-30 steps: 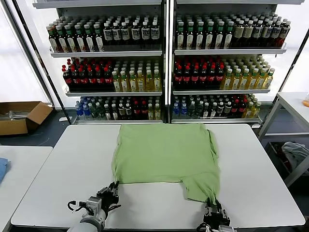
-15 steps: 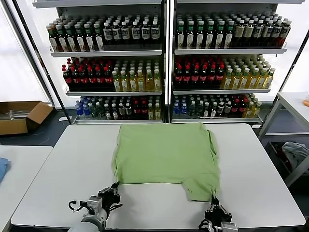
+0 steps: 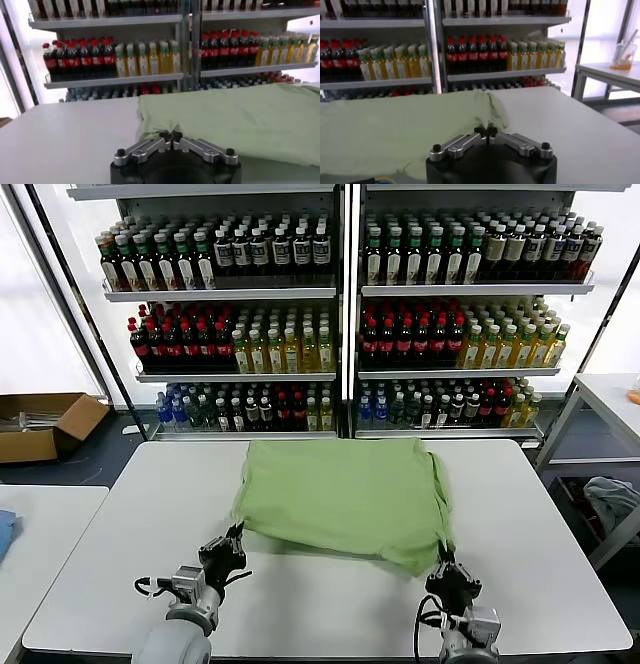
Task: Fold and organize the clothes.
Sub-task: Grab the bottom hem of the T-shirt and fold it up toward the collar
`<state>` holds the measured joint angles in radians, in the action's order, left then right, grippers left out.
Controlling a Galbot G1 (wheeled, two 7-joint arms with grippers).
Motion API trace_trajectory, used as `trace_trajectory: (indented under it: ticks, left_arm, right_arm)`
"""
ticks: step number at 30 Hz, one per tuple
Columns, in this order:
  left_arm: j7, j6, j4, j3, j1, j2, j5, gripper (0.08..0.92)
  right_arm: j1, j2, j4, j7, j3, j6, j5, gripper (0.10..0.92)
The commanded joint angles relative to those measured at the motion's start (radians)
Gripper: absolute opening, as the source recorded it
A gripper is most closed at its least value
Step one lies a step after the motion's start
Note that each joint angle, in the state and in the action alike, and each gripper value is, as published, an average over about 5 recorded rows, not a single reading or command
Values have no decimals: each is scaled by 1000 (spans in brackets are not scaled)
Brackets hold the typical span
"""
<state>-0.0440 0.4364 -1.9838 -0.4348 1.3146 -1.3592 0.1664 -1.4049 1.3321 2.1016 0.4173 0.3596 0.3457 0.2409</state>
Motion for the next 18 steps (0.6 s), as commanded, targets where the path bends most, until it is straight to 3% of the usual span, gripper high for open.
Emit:
trace_trajectory:
  ticks: [1, 18]
  left_arm:
    - [-7, -28, 167, 10, -215, 22, 81, 84]
    - [-36, 9, 394, 65, -416, 19, 186, 84]
  right_arm:
    - [277, -18, -176, -12, 0, 10, 14, 106]
    - [572, 4, -451, -10, -63, 66, 24, 106]
